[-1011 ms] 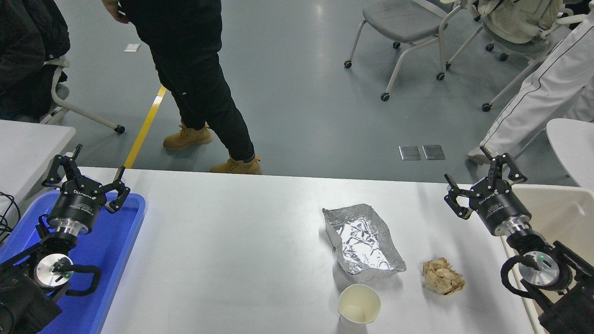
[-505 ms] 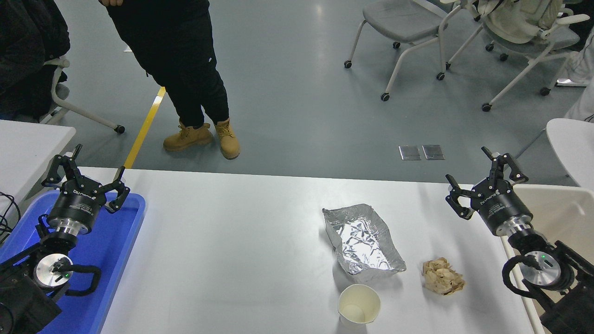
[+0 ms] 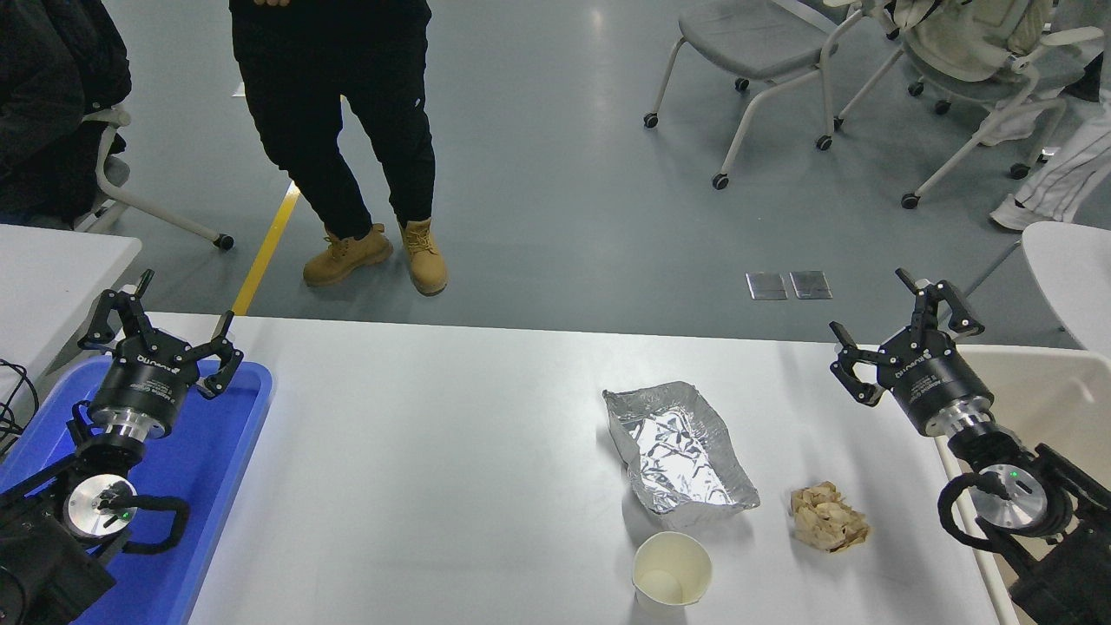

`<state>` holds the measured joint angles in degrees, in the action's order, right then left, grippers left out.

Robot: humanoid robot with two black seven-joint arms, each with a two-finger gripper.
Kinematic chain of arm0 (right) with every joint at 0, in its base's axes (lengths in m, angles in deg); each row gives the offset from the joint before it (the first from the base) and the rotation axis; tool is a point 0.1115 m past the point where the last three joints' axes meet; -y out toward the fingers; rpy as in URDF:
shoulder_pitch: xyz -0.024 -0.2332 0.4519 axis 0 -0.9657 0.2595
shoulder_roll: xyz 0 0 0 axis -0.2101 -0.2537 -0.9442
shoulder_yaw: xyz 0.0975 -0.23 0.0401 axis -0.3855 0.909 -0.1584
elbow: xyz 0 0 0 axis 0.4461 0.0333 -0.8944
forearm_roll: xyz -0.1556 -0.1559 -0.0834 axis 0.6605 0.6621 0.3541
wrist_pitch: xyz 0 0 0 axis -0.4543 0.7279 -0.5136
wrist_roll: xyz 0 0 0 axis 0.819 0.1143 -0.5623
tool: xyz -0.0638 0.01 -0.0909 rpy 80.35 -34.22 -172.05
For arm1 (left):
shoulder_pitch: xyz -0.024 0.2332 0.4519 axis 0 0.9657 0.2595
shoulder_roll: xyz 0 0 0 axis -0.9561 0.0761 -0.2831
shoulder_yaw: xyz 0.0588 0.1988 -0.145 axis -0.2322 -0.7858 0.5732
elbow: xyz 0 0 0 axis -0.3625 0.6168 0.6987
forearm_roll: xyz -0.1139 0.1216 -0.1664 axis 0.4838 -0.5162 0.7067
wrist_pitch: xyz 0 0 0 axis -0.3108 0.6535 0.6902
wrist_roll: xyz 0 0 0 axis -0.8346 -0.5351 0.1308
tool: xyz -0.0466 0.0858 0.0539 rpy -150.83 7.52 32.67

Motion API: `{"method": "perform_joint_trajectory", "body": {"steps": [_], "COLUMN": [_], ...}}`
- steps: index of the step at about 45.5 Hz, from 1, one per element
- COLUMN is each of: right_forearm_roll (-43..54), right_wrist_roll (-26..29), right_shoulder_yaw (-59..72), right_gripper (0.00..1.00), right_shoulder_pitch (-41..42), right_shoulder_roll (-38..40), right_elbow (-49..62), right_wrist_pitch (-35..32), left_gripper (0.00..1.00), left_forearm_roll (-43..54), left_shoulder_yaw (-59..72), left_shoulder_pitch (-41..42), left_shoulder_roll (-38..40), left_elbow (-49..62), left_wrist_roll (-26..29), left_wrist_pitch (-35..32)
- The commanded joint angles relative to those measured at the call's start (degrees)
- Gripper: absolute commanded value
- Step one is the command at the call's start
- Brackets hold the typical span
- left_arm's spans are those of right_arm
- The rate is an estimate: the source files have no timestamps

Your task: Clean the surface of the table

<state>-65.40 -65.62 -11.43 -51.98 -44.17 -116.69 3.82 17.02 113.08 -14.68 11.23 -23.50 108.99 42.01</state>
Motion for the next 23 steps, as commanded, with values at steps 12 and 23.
{"method": "perform_joint_trajectory", "body": {"steps": [12,23], "right_forearm_roll": [1.04,9.72], "right_wrist_roll": [-0.09,-0.09], "right_shoulder_yaw": [16.05,28.45], "right_gripper": [0.99,0.99], "right_shoulder_pitch": [3.72,8.29], "right_shoulder_roll": [10.79,19.4], "right_elbow": [-8.68,-21.77], "right_wrist_pitch": [5.03,11.01], "left_gripper": [1.0,1.0], "left_forearm_roll": [0.0,0.0], "left_shoulder_yaw": [0.0,0.0], "left_shoulder_pitch": [0.0,0.0], "left_shoulder_roll": [0.01,0.01], "left_elbow": [0.03,0.03], "left_wrist_roll": [-0.01,-0.01], "left_wrist_pitch": [0.0,0.0]}}
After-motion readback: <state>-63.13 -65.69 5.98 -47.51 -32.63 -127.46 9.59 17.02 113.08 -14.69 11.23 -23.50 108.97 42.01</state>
